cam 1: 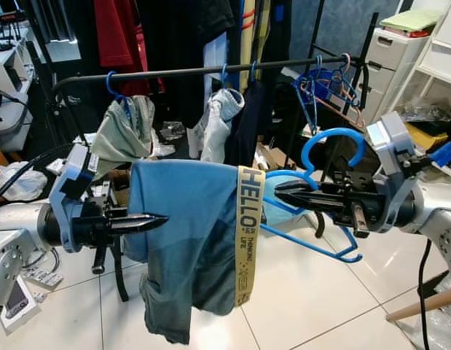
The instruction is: Hang hanger
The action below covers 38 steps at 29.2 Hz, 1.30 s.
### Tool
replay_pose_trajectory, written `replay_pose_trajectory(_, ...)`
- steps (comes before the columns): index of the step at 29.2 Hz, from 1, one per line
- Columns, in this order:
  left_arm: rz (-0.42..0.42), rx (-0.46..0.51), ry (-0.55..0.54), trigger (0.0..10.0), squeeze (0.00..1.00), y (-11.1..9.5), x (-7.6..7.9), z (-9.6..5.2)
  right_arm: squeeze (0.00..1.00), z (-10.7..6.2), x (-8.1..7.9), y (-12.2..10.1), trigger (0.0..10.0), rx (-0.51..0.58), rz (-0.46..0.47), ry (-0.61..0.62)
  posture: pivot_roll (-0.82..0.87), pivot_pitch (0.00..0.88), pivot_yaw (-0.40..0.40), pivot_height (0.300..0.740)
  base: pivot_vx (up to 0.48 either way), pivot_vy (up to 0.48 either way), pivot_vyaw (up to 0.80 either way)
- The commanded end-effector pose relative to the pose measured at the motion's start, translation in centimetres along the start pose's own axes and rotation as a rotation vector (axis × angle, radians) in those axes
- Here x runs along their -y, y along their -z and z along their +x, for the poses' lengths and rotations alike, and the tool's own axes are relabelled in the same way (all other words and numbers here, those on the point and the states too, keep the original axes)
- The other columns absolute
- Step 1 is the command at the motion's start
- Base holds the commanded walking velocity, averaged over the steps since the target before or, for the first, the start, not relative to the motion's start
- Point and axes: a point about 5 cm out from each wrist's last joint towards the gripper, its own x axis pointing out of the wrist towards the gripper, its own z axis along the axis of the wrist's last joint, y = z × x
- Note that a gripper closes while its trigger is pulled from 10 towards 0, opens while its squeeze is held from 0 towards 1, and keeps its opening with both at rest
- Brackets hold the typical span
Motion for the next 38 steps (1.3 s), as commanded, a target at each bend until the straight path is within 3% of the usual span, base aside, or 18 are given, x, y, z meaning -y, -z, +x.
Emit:
replay_pose_trajectory(1,-0.014,0.004,0.008,0.0,0.00,0.4,0.2,0.2,0.00,0.3,-0.3,-0.7,0.0,0.019,-0.024,-0.018,-0.09,0.000,0.011,0.740,0.000,0.000,0.00)
replay_pose_trajectory(7,0.009,-0.006,-0.065,0.0,0.00,0.3,-0.4,-0.5,0.00,-0.1,0.1,-0.4,0.0,-0.008,-0.024,0.013,-0.09,0.000,0.007,0.740,0.000,0.000,0.00)
replay_pose_trajectory(8,0.033,-0.005,-0.139,0.0,0.00,0.0,-1.2,-1.3,0.00,-0.4,0.4,0.2,0.0,-0.054,-0.017,0.043,-0.09,0.000,0.007,0.740,0.000,0.000,0.00)
replay_pose_trajectory(9,0.033,-0.005,-0.139,0.0,0.00,0.0,-1.2,-1.3,0.00,-0.4,0.4,0.2,0.0,-0.054,-0.017,0.043,-0.09,0.000,0.007,0.740,0.000,0.000,0.00)
replay_pose_trajectory(10,0.063,0.006,-0.264,0.0,0.00,-0.3,-2.6,-2.4,0.00,-1.0,0.7,1.4,0.0,-0.124,0.002,0.075,-0.09,0.000,0.006,0.740,0.000,0.000,0.00)
replay_pose_trajectory(13,0.063,0.006,-0.264,0.0,0.00,-0.3,-2.6,-2.4,0.00,-1.0,0.7,1.4,0.0,-0.124,0.002,0.075,-0.09,0.000,0.006,0.740,0.000,0.000,0.00)
replay_pose_trajectory(14,0.090,0.029,-0.428,0.0,0.00,-0.6,-4.1,-4.2,0.00,-1.8,0.9,3.2,0.0,-0.224,0.036,0.114,-0.08,0.000,0.006,0.740,0.000,0.000,0.00)
replay_pose_trajectory(15,0.090,0.029,-0.428,0.0,0.00,-0.6,-4.1,-4.2,0.00,-1.8,0.9,3.2,0.0,-0.224,0.036,0.114,-0.08,0.000,0.006,0.740,0.000,0.000,0.00)
replay_pose_trajectory(16,0.094,0.060,-0.561,0.0,0.00,-0.8,-5.1,-5.5,0.00,-2.5,0.9,4.9,0.0,-0.310,0.071,0.140,-0.08,0.000,0.005,0.740,0.000,0.000,0.00)
replay_pose_trajectory(20,0.094,0.060,-0.561,0.0,0.00,-0.8,-5.1,-5.5,0.00,-2.5,0.9,4.9,0.0,-0.310,0.071,0.140,-0.08,0.000,0.005,0.740,0.000,0.000,0.00)
replay_pose_trajectory(21,0.085,0.086,-0.644,0.0,0.00,-0.5,-5.6,-6.2,0.00,-3.0,0.8,6.4,0.0,-0.373,0.105,0.158,-0.08,0.000,0.004,0.740,0.000,0.000,0.00)
replay_pose_trajectory(22,0.085,0.086,-0.644,0.0,0.00,-0.5,-5.6,-6.2,0.00,-3.0,0.8,6.4,0.0,-0.373,0.105,0.158,-0.08,0.000,0.004,0.740,0.000,0.000,0.00)
replay_pose_trajectory(24,0.034,0.150,-0.749,0.0,0.00,0.7,-5.9,-6.6,0.00,-3.9,0.6,9.7,0.0,-0.506,0.173,0.205,-0.08,0.000,0.003,0.740,0.000,0.000,0.00)
replay_pose_trajectory(32,-0.015,0.204,-0.783,0.0,0.00,1.4,-5.9,-6.4,0.00,-4.5,0.5,11.9,0.0,-0.567,0.219,0.247,-0.08,0.000,0.003,0.740,0.000,0.000,0.00)
replay_pose_trajectory(33,-0.039,0.170,-0.810,0.0,0.00,2.5,-5.9,-5.9,0.00,-4.8,0.9,13.6,10.0,-0.589,0.231,0.333,-0.08,0.000,0.004,0.740,0.000,0.000,0.00)
replay_pose_trajectory(35,-0.039,0.170,-0.810,0.0,0.00,2.5,-5.9,-5.9,0.00,-4.8,0.9,13.6,10.0,-0.589,0.231,0.333,-0.08,0.000,0.004,0.740,0.000,0.000,0.00)
replay_pose_trajectory(36,-0.076,0.097,-0.856,0.0,0.00,4.2,-6.1,-5.4,0.00,-5.0,1.5,15.5,10.0,-0.590,0.247,0.447,-0.08,0.000,0.004,0.740,0.000,0.000,0.00)
replay_pose_trajectory(38,-0.076,0.097,-0.856,0.0,0.00,4.2,-6.1,-5.4,0.00,-5.0,1.5,15.5,10.0,-0.590,0.247,0.447,-0.08,0.000,0.004,0.740,0.000,0.000,0.00)
